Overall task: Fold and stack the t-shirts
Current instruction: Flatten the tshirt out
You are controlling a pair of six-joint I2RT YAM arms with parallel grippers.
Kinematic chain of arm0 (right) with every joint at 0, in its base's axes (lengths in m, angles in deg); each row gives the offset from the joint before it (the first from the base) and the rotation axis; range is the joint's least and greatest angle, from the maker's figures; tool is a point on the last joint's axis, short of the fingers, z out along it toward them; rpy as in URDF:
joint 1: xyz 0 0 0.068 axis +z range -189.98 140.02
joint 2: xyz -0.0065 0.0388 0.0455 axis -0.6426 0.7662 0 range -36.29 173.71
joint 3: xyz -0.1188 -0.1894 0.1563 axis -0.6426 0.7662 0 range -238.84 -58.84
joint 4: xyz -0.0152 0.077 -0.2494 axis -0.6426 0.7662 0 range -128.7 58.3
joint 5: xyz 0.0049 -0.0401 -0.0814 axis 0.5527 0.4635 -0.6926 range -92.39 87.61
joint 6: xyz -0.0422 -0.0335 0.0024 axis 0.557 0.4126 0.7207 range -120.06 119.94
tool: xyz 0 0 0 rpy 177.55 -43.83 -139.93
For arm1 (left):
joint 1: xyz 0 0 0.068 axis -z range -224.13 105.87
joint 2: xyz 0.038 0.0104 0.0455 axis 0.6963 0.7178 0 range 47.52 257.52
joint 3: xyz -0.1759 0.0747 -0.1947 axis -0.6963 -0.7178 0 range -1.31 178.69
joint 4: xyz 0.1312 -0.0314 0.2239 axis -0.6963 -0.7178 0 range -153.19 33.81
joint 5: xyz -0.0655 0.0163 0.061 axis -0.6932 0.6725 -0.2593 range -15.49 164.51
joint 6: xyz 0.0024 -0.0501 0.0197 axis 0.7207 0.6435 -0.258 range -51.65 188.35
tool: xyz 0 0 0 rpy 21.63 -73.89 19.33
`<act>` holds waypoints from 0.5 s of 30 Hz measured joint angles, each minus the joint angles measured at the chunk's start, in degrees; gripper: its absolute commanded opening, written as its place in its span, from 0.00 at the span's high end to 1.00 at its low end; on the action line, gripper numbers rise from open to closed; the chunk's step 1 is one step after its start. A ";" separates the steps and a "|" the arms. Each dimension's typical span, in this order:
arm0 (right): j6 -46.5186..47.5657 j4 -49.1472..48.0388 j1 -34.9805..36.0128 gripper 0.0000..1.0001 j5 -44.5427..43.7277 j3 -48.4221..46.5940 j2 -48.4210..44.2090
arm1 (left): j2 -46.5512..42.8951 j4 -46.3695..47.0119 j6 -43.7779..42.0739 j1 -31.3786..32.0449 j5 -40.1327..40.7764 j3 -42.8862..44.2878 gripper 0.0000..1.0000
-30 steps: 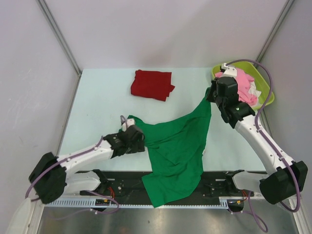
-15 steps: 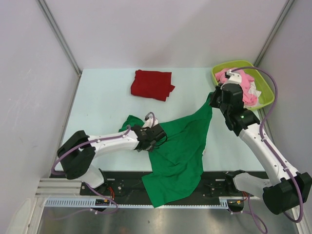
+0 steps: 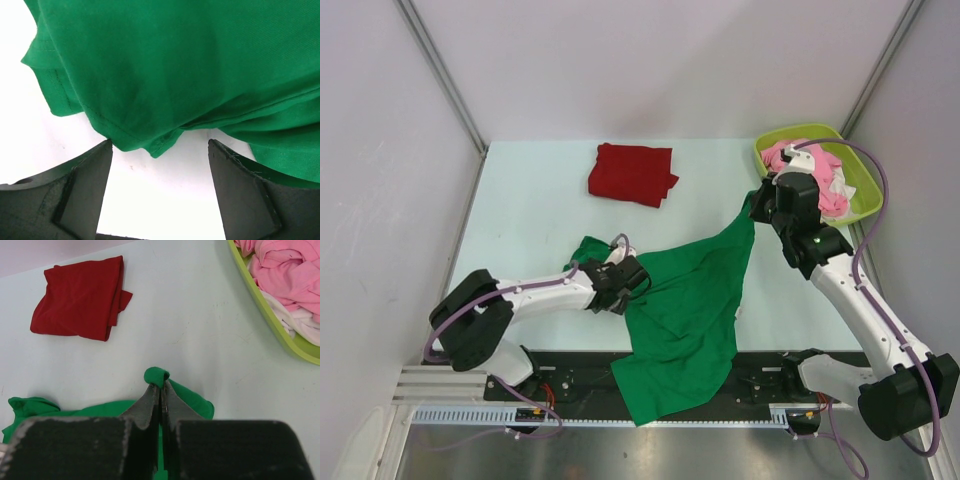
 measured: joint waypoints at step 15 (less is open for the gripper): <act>-0.20 -0.28 -0.11 1.00 0.55 0.04 0.00 | 0.96 6.25 -0.15 -0.68 -3.58 -0.85 0.23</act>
